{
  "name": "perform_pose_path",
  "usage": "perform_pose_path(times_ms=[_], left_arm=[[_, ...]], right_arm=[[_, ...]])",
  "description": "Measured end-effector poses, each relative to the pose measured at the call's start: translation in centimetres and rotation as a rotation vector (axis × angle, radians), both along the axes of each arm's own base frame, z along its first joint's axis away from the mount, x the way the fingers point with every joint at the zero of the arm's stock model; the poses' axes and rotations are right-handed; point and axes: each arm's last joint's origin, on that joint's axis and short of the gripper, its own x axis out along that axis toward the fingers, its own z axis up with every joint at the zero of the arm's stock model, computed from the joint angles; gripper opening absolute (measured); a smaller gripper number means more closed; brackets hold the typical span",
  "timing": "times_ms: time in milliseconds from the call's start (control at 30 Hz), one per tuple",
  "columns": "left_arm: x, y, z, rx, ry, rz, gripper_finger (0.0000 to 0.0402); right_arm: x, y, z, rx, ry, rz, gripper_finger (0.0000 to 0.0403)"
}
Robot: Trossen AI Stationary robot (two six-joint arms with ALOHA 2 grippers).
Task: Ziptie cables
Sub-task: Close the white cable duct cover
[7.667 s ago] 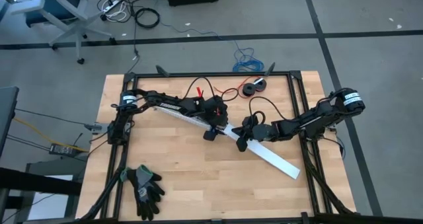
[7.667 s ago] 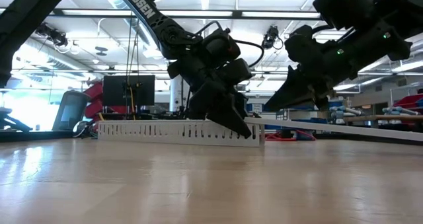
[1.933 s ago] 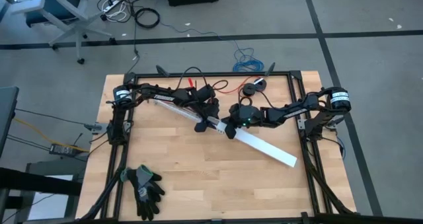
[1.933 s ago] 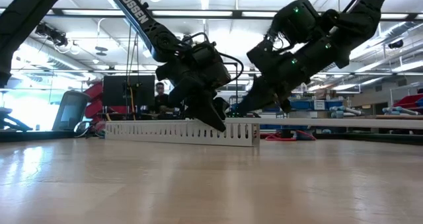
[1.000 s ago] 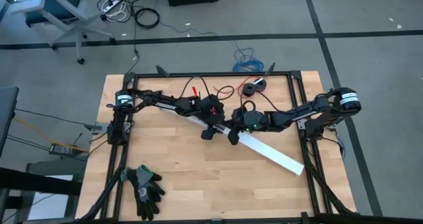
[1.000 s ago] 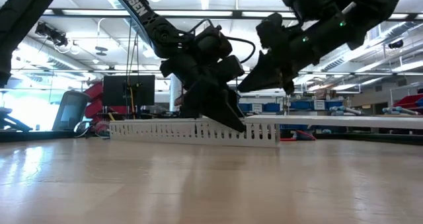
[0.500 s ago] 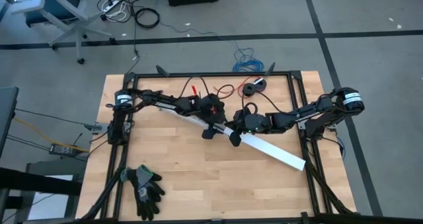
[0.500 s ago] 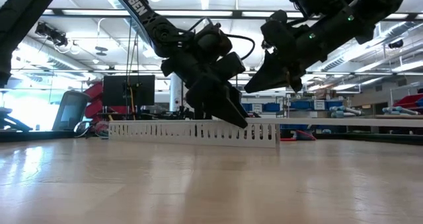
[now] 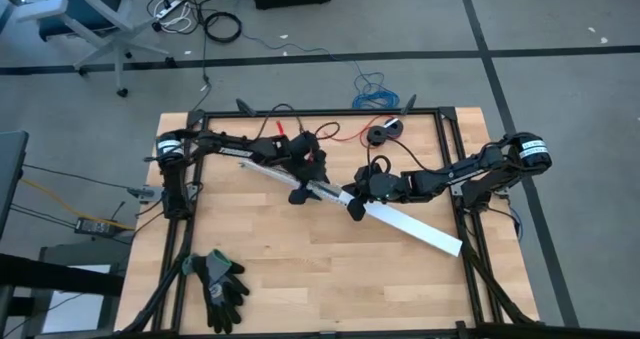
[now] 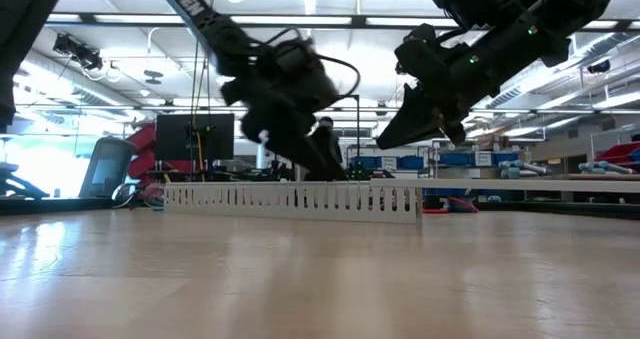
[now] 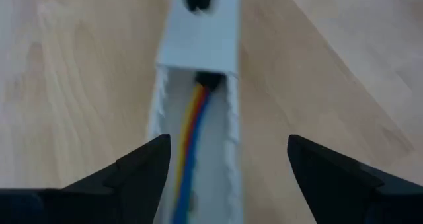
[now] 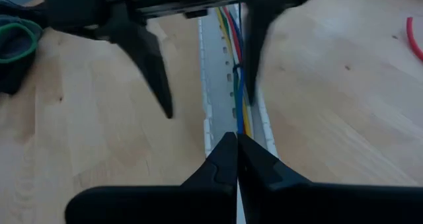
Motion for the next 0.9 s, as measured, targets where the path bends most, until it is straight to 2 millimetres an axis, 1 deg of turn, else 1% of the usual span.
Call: perform_pose_path(times_ms=[67,133,233,267,333,467,633,700,833,900], left_arm=[[-1.4,-0.2,-0.5,0.003,-0.024,0.012,0.0314],[-2.6,-0.3,-0.7,0.004,-0.091,0.049,0.0314],[-3.4,-0.5,-0.4,0.036,-0.258,0.086,0.0314],[-3.5,-0.7,-0.4,0.037,-0.288,0.087,0.0314],[-3.5,-0.7,-0.5,0.035,-0.31,0.092,0.0314],[-3.1,-0.7,-1.0,0.032,-0.299,0.103,0.0314],[-2.2,-0.7,-1.0,0.029,-0.316,0.071,0.0314],[-2.1,-0.7,-1.4,0.018,-0.293,0.065,0.0314],[-1.2,-0.7,-1.6,0.006,-0.292,0.041,0.0314],[-0.9,-0.6,-2.1,0.0,-0.276,0.038,0.0314]], right_arm=[[0.0,0.0,0.0,0.001,-0.002,0.0,0.0],[0.0,0.0,0.0,0.001,-0.001,-0.001,0.0],[0.0,0.0,0.0,0.001,-0.002,-0.001,0.0],[0.0,-0.1,0.0,0.001,-0.004,-0.003,0.0],[0.1,-0.2,0.1,0.004,-0.011,-0.008,0.0],[0.1,-0.2,0.2,0.009,-0.03,-0.011,0.0],[0.2,-0.2,0.2,0.01,-0.033,-0.011,0.0],[0.2,-0.2,0.2,0.01,-0.033,-0.01,0.0],[0.2,-0.2,0.3,0.01,-0.036,-0.01,0.0],[0.2,-0.2,0.3,0.01,-0.037,-0.01,0.0]])
